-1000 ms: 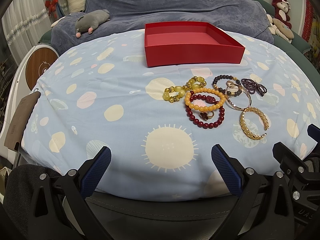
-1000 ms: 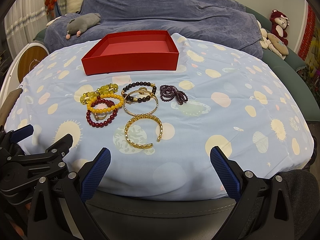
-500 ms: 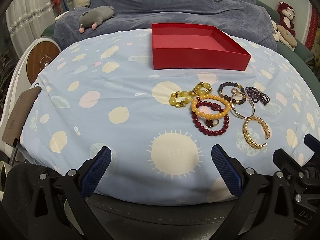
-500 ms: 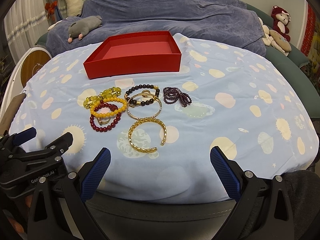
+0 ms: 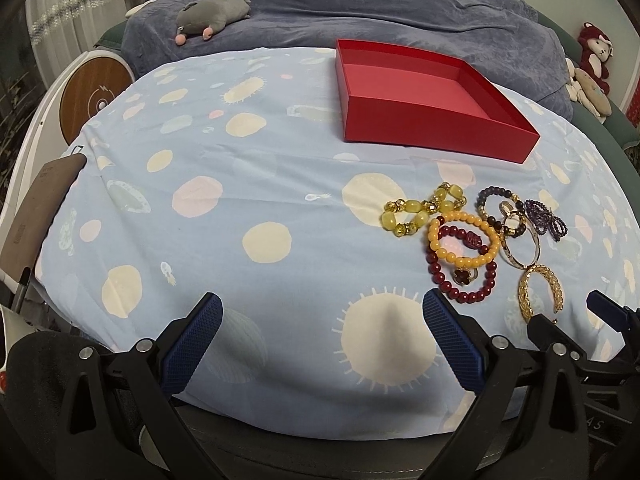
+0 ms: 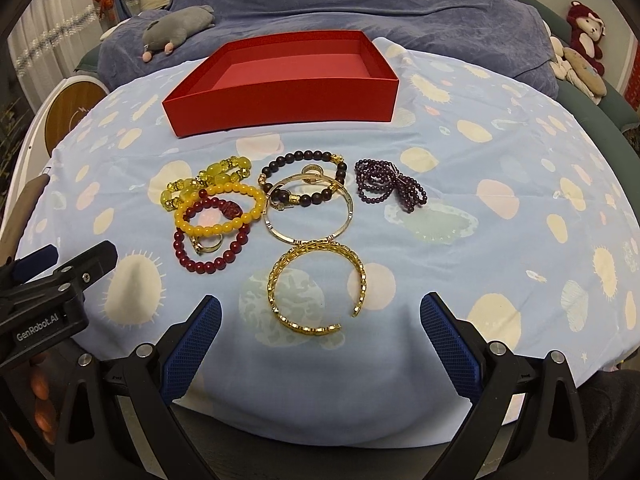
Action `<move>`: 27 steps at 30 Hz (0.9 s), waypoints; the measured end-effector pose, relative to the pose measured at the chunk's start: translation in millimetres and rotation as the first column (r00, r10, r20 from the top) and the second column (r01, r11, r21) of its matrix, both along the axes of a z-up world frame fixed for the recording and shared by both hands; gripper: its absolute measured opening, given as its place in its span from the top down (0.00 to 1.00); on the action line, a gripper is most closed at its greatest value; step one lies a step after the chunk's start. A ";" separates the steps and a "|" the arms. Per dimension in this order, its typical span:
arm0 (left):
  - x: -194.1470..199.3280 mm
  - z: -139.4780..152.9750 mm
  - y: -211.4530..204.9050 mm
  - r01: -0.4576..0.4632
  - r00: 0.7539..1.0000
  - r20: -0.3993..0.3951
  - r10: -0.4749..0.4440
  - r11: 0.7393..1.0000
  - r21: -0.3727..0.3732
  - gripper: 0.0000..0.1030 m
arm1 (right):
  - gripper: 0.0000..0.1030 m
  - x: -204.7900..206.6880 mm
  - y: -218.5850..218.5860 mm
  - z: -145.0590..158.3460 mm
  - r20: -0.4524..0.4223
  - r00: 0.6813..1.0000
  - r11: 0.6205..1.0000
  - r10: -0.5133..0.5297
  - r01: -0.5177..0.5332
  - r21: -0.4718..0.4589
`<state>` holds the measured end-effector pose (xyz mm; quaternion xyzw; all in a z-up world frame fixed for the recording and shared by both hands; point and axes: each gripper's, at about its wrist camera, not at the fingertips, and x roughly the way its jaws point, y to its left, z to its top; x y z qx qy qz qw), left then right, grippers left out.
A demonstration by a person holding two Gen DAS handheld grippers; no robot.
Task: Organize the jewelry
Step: 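Move both tools toward the bracelets, right tool over the gold cuff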
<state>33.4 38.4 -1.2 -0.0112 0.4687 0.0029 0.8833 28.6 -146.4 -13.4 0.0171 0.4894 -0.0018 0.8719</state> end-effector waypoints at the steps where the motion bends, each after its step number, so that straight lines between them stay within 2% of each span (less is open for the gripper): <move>1: 1.0 -1.1 0.5 -0.002 1.000 -0.004 0.002 1.000 -0.002 0.07 | 0.09 1.7 0.1 -1.6 -0.004 1.000 1.000 0.000 0.000 0.002; 6: 3.9 -5.4 -1.7 0.007 1.000 -0.012 -0.007 1.000 0.000 0.07 | 0.18 9.2 -0.2 -11.5 -0.039 0.999 1.000 0.008 -0.008 0.012; 8: 4.5 -6.7 -3.3 0.015 1.000 -0.016 -0.015 1.000 -0.001 0.07 | 0.26 11.4 0.1 -15.1 -0.052 0.999 1.000 0.012 -0.011 0.019; 12: 5.1 -7.7 -6.6 0.029 0.999 -0.019 -0.030 1.000 -0.003 0.07 | 0.32 13.5 2.3 -14.8 -0.045 0.999 1.000 0.021 -0.021 0.009; 17: 6.5 -8.7 -8.7 0.037 0.999 -0.026 -0.037 0.999 -0.005 0.07 | 0.46 17.0 3.5 -13.4 -0.036 0.999 0.999 0.035 -0.035 0.000; 27: 16.5 -4.3 -21.4 0.062 0.998 -0.029 -0.063 0.998 -0.031 0.07 | 0.47 8.0 -12.4 -5.7 -0.026 1.000 0.999 -0.006 0.007 0.047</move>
